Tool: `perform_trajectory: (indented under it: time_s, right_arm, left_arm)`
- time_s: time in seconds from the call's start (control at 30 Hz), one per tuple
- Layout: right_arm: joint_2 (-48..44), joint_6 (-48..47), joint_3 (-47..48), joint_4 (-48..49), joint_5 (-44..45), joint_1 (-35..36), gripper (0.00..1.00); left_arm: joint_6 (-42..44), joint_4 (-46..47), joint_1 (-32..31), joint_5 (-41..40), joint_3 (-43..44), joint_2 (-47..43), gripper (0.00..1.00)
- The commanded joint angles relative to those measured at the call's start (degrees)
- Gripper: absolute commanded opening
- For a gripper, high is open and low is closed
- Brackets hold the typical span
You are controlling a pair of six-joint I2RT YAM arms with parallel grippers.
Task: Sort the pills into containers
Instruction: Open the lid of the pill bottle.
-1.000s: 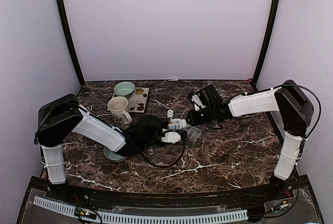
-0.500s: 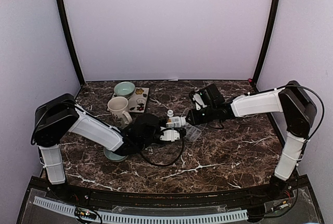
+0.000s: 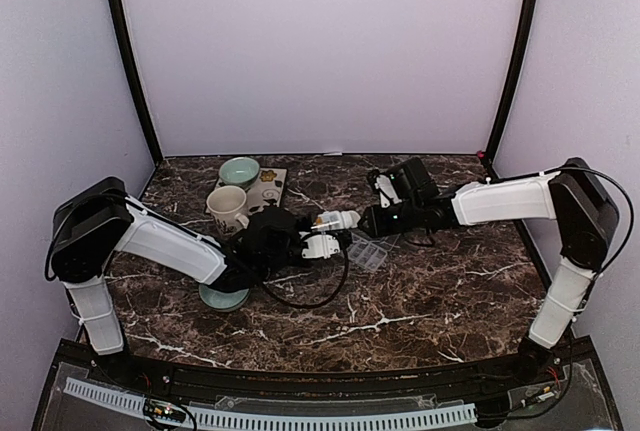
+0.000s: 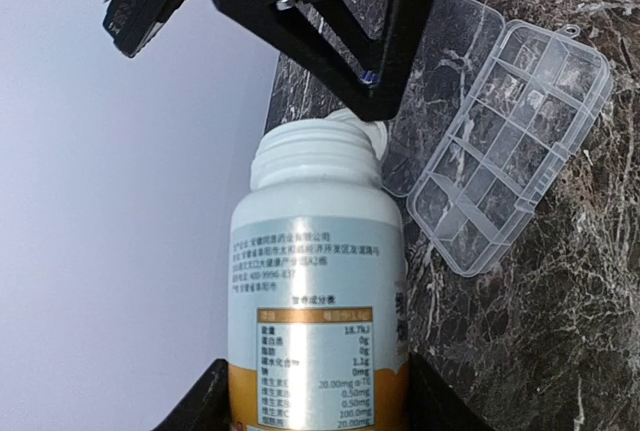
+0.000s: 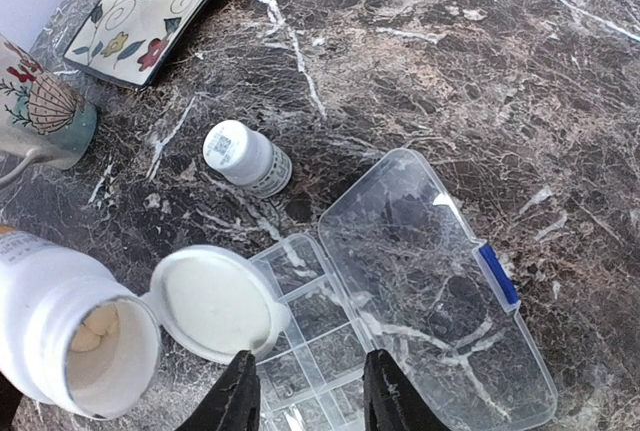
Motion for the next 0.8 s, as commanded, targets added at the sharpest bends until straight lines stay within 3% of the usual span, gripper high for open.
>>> perform_trajectory:
  time_s: [0.0,0.77]
  right_arm:
    - [-2.62,0.98,-1.47,2.66,-0.59,-0.20,0.37]
    - [-6.20,2.38,-2.02,2.98,-7.46,-0.31,0.40]
  left_arm:
    - [-2.63,-1.10,0.50,1.36,-0.95,-3.99,0.03]
    - [0.85,4.68,0.74,2.55,-5.83,-7.41,0.03]
